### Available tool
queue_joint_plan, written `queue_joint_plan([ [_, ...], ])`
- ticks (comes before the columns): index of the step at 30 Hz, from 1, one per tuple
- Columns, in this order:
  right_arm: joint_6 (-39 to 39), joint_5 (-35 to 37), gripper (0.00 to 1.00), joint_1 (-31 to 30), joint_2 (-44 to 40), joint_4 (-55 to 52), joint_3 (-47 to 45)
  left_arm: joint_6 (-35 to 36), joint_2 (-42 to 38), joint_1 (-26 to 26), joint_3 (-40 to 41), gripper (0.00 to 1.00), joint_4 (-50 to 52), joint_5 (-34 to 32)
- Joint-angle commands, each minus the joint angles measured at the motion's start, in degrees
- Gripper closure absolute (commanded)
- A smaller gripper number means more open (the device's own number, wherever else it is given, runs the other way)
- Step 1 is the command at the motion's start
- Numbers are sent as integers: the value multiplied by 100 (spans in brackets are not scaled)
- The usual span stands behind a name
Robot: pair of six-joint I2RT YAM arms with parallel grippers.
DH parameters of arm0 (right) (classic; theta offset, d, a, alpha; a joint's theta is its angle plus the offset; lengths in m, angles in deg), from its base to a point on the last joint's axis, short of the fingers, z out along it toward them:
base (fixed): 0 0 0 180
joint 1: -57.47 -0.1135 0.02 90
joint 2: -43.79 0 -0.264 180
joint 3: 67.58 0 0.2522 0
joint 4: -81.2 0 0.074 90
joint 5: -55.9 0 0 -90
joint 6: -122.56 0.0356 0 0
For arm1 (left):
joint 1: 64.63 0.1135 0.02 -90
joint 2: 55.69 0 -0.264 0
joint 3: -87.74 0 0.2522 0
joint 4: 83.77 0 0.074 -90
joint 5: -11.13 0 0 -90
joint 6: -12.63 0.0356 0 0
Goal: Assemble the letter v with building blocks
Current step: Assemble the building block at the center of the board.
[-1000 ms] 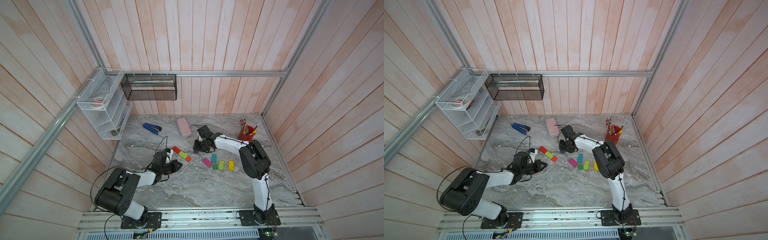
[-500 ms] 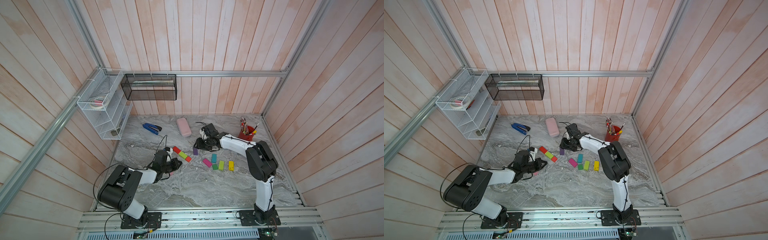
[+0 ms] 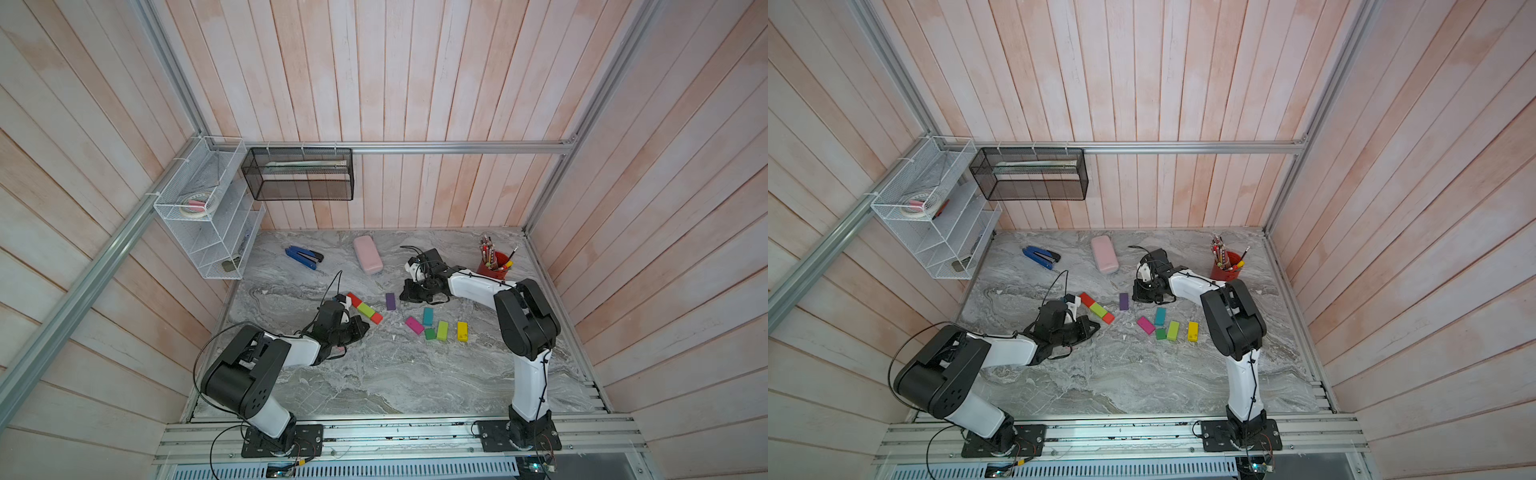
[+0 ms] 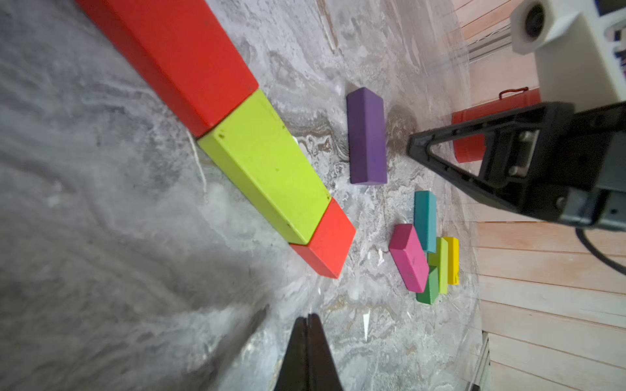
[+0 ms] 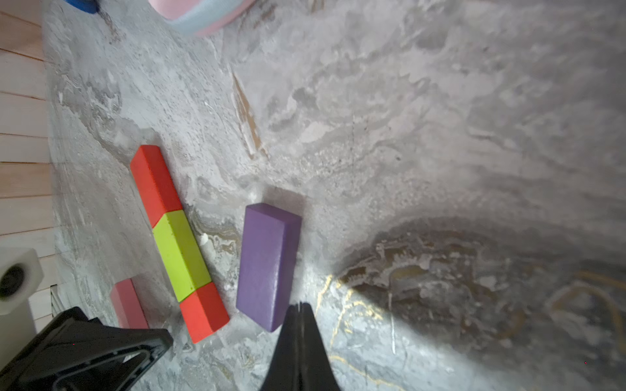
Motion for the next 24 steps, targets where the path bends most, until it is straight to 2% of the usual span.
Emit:
queue_joint_plan([
  [1, -190, -117, 98, -42, 142, 1, -162, -45, 20, -46, -153, 100, 176, -187],
  [12, -120, -194, 98, -355, 294, 124, -182, 30, 66, -42, -204, 100, 332, -192],
  [24, -203, -113, 97, -386, 284, -33, -100, 91, 124, -42, -341, 100, 471, -133],
])
